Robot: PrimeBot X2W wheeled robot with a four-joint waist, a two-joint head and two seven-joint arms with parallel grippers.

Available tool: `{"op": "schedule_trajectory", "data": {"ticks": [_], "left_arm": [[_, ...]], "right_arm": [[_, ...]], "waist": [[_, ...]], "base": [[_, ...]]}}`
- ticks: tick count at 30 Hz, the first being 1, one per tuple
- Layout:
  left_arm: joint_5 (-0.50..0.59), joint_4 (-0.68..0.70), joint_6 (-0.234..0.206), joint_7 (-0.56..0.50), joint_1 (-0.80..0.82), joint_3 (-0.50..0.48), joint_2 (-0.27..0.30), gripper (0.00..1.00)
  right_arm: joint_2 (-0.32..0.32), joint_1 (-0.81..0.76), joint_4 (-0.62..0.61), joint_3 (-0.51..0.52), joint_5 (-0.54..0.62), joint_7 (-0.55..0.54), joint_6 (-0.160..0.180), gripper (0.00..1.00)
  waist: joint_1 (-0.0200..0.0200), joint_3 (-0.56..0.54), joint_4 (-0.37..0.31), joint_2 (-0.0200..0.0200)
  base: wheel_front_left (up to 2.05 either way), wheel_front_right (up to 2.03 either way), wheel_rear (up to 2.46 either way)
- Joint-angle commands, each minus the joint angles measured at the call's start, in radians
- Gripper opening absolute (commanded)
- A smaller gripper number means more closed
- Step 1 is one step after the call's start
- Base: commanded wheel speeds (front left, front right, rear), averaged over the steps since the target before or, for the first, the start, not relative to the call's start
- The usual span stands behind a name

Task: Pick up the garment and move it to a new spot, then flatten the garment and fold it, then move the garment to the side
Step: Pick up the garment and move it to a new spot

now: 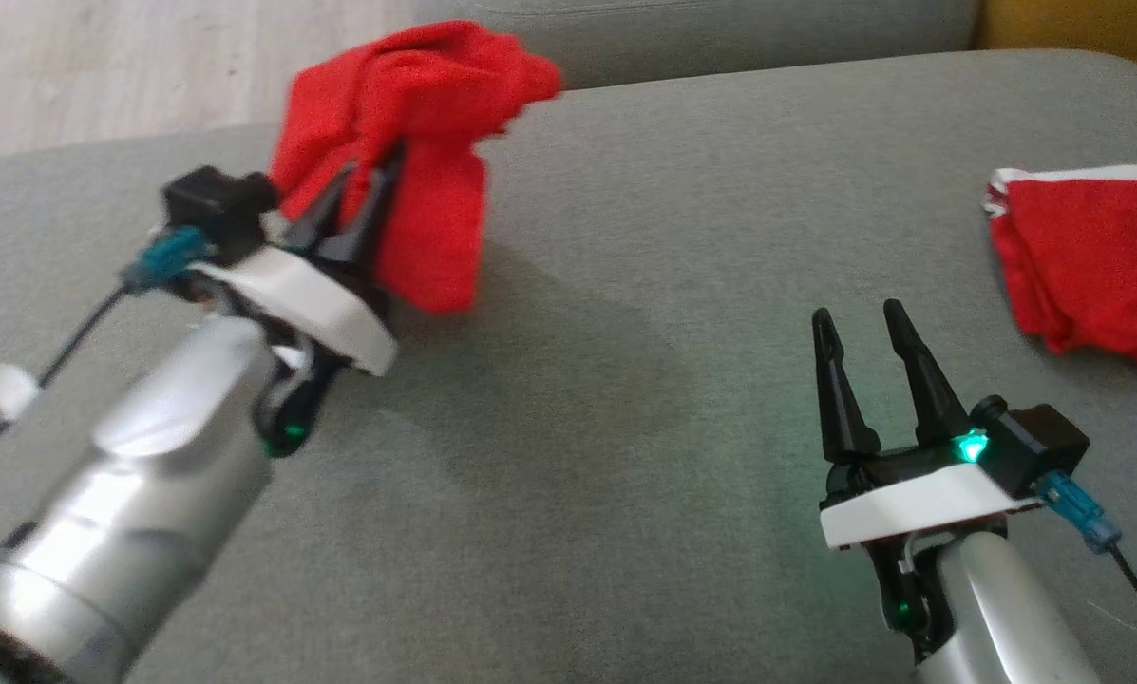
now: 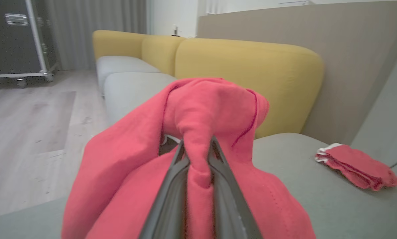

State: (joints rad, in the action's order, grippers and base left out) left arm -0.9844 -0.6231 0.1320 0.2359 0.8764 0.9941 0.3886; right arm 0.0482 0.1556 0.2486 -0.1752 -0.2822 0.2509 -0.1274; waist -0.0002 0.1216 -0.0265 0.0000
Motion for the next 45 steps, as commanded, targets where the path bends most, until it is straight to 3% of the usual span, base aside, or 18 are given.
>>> {"op": "schedule_trajectory", "data": {"ticks": [1, 9, 10, 11, 13, 18, 27, 32, 36, 45], "left_arm": [[0.016, 0.03, -0.008, 0.016, 0.074, -0.041, 0.006, 0.0], [0.059, 0.007, -0.024, 0.02, 0.11, -0.004, -0.139, 0.0], [0.067, -0.004, -0.024, 0.021, 0.117, 0.001, -0.155, 0.32], [0.072, -0.017, -0.025, 0.022, 0.121, 0.001, -0.17, 0.96], [0.078, -0.031, -0.026, 0.023, 0.125, 0.001, -0.182, 1.0], [0.126, -0.073, -0.033, 0.025, 0.137, -0.05, -0.185, 1.0], [0.269, 0.0, -0.09, 0.026, -0.012, -0.294, -0.066, 1.0], [0.345, 0.103, -0.084, 0.026, -0.226, -0.426, -0.029, 1.0], [0.38, 0.176, -0.087, 0.026, -0.39, -0.497, -0.042, 1.0], [0.459, 0.307, -0.099, 0.026, -0.666, -0.64, -0.164, 1.0]], "right_arm": [[0.002, 0.021, -0.034, -0.025, -0.011, 0.011, -0.003, 1.0], [0.002, 0.037, -0.055, -0.034, -0.033, 0.011, -0.003, 1.0], [0.002, 0.04, -0.057, -0.035, -0.035, 0.011, -0.003, 1.0], [0.002, 0.043, -0.059, -0.034, -0.038, 0.011, -0.003, 1.0], [0.002, 0.045, -0.06, -0.033, -0.04, 0.011, -0.003, 1.0], [0.002, 0.05, -0.066, -0.02, -0.043, 0.011, -0.003, 1.0], [0.002, 0.025, -0.063, 0.035, -0.005, 0.011, -0.003, 1.0], [0.002, -0.009, -0.052, 0.053, 0.031, 0.011, -0.003, 1.0], [0.002, -0.039, -0.039, 0.062, 0.046, 0.011, -0.003, 1.0], [0.002, -0.084, -0.004, 0.049, 0.06, 0.011, -0.003, 1.0]], "waist": [[0.0002, -0.001, -0.028, 0.0], [0.0002, 0.052, -0.11, 0.0], [0.0002, 0.059, -0.117, 0.0], [0.0002, 0.064, -0.123, 0.0], [0.0002, 0.068, -0.127, 0.0], [0.0002, 0.074, -0.12, 0.0], [0.0002, 0.013, -0.013, 0.0], [0.0002, -0.055, 0.062, 0.0], [0.0002, -0.095, 0.101, 0.0], [0.0002, -0.13, 0.132, 0.0]], "base": [[0.0, 0.0, 0.0], [0.0, 0.0, 0.0], [0.0, 0.0, 0.0], [0.0, 0.0, 0.0], [0.0, 0.0, 0.0], [0.0, 0.0, 0.0], [0.0, 0.0, 0.0], [0.0, 0.0, 0.0], [0.0, 0.0, 0.0], [0.0, 0.0, 0.0]]}}
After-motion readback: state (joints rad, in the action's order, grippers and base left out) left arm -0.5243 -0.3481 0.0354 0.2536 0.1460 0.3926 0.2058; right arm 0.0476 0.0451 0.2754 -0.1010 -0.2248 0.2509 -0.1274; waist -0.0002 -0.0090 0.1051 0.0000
